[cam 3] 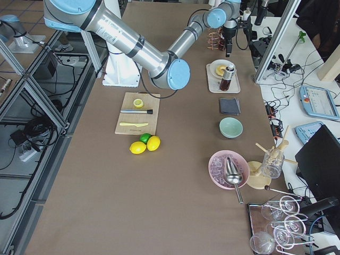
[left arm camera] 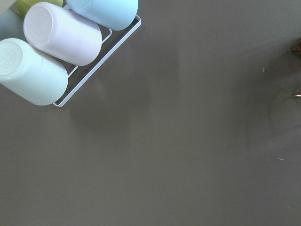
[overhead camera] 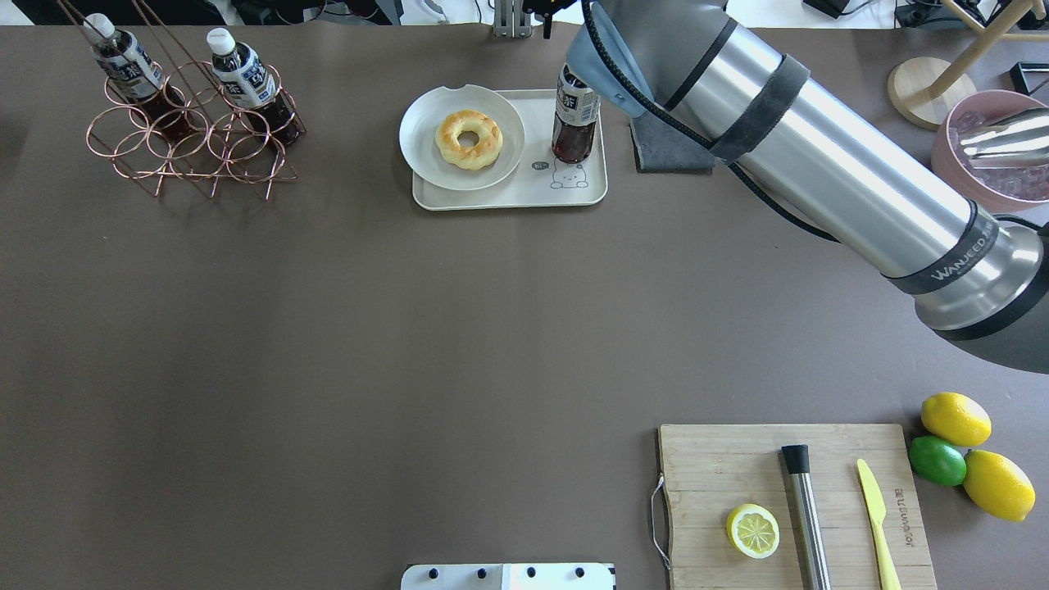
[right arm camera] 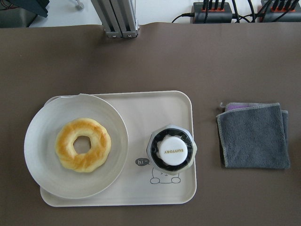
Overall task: Place tea on tray
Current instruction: 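Open the right gripper and raise it away from the tray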
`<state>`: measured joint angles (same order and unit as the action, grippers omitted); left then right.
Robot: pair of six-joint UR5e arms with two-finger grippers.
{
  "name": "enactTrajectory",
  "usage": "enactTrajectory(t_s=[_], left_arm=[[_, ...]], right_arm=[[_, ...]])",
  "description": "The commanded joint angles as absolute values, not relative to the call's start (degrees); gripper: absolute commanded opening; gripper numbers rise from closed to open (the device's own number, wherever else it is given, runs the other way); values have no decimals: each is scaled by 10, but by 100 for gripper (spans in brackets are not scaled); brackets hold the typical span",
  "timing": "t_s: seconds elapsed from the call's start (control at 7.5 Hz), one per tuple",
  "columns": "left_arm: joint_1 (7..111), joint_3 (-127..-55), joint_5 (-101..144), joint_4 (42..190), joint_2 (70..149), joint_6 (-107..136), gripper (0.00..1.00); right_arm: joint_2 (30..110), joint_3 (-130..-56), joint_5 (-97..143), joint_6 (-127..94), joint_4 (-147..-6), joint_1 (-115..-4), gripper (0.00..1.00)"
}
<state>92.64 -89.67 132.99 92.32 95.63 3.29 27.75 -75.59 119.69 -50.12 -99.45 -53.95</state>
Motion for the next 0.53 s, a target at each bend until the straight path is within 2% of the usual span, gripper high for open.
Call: enactTrajectory(t_s=[0.0,0.13,0.4], left_arm=[[926,-896,1332,923,956,33,97],[926,-896,1332,921,956,34,97],[926,-896,1334,921,953,33,97]], right_arm=[[373,-948,1203,-496,-1088,-548,100],[443,-1024,1203,-481,-1102,-551,100],[498,-1055,1202,-444,-1139,-580,100]])
